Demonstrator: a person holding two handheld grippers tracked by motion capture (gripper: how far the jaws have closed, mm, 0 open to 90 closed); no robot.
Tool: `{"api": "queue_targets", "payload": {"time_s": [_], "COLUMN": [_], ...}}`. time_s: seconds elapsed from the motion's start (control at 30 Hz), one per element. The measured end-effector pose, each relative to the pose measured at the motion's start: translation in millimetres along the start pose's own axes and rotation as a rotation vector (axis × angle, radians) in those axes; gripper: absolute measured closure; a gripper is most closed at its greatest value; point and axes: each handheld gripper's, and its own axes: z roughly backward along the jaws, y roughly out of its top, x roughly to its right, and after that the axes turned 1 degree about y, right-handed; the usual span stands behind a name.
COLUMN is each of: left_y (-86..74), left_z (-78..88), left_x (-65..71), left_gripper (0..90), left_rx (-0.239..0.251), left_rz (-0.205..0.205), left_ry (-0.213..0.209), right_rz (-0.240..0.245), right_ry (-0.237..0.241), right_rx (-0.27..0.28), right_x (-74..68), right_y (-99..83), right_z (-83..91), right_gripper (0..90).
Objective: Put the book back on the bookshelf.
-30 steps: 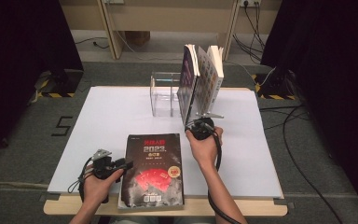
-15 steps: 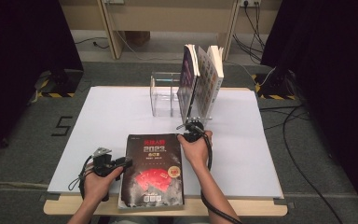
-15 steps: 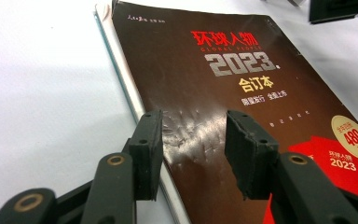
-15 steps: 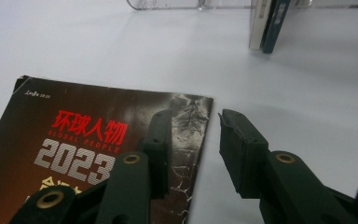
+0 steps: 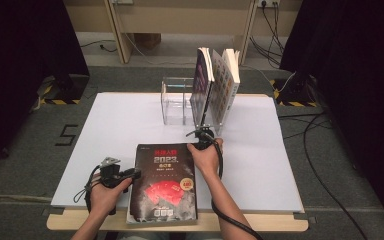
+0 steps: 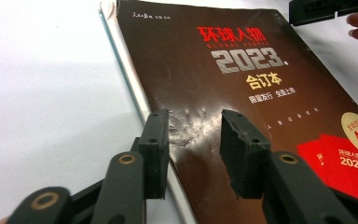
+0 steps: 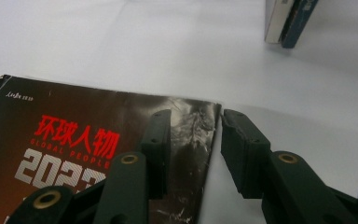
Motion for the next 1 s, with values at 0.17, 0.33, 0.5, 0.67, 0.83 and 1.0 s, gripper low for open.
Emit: {"api": "queue_targets", "payload": {"time_s": [0.17, 0.33, 0.5, 0.67, 0.83, 1.0], "left_y": [0.8, 2.1, 1.9, 1.6, 1.5, 1.4], "left_z": [-0.1, -0.7, -2.8, -2.8, -3.0, -3.1], "left_x": [-0.9, -1.6, 2.6, 2.3, 3.2, 3.2], "left_gripper": [66.2, 67.6, 68.2, 68.8, 70.3, 70.9], "left_rx": [-0.008, -0.015, -0.018, -0.017, -0.017, -0.016], "left_rz": [-0.004, -0.003, -0.011, -0.007, -0.010, -0.011], "left_ry": [0.003, -0.001, -0.004, -0.002, 0.008, 0.010], "right_rz": [0.004, 0.000, 0.005, 0.014, 0.019, 0.016], "right_ry": [-0.002, -0.002, -0.004, -0.003, 0.002, 0.004], "right_rx": [-0.006, -0.006, -0.008, -0.007, -0.001, 0.012], "right_x": [-0.7, -0.7, -0.4, -0.6, -0.2, 0.9], "right_y": [4.4, 6.3, 9.0, 10.3, 11.7, 11.2], "right_z": [-5.5, -8.9, -10.4, -12.3, -13.9, -14.7], "right_gripper": [63.0, 62.5, 62.1, 61.1, 59.9, 59.8]}}
